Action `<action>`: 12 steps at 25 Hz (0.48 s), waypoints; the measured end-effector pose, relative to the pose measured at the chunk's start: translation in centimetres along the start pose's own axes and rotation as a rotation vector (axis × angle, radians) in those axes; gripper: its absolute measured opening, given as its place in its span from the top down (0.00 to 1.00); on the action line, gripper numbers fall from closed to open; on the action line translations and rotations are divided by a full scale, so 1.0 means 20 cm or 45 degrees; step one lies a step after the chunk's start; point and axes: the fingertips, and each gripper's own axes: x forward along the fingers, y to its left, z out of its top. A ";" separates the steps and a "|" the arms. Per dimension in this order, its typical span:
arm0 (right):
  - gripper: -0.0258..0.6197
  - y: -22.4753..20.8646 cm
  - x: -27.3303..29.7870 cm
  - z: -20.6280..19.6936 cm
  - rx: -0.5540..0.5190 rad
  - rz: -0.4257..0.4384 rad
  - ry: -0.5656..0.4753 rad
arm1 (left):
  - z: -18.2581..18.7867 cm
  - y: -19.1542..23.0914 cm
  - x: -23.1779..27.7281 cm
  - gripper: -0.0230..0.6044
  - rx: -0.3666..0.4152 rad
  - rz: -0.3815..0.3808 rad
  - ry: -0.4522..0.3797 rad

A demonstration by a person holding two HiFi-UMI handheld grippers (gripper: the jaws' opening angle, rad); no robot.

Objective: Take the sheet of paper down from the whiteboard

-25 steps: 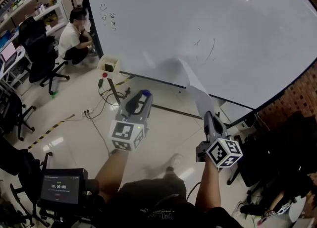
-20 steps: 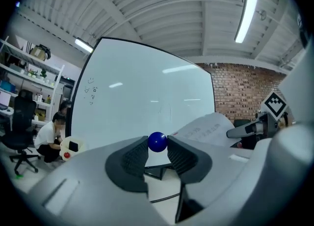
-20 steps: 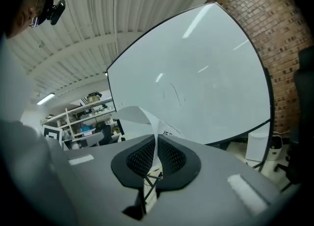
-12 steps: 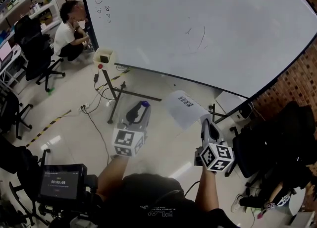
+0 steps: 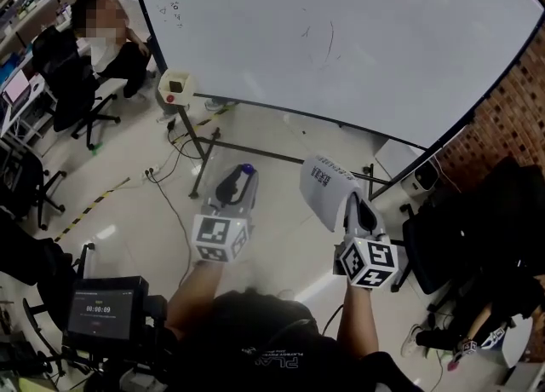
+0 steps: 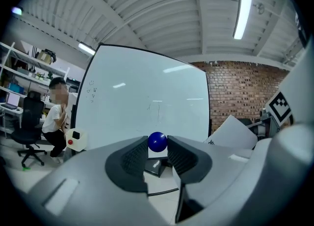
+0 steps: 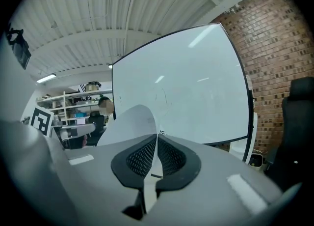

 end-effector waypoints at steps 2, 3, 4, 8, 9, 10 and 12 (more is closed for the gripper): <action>0.94 -0.01 -0.03 0.01 -0.008 -0.005 -0.016 | 0.02 -0.02 -0.01 0.77 0.009 0.003 -0.009; 0.94 -0.01 -0.04 0.02 -0.012 -0.005 -0.025 | 0.03 -0.03 -0.02 0.77 0.014 0.007 -0.014; 0.94 -0.01 -0.05 0.03 -0.015 -0.005 -0.035 | 0.04 -0.04 -0.03 0.77 0.019 0.010 -0.019; 0.94 0.00 -0.09 0.10 -0.053 -0.013 -0.086 | 0.09 -0.06 -0.05 0.77 0.048 0.022 -0.042; 0.94 0.00 -0.09 0.11 -0.064 -0.017 -0.099 | 0.10 -0.07 -0.05 0.77 0.050 0.021 -0.046; 0.94 -0.01 -0.10 0.12 -0.075 -0.023 -0.109 | 0.10 -0.08 -0.05 0.77 0.050 0.019 -0.049; 0.94 -0.01 -0.11 0.15 -0.102 -0.042 -0.127 | 0.10 -0.10 -0.04 0.77 0.050 0.017 -0.053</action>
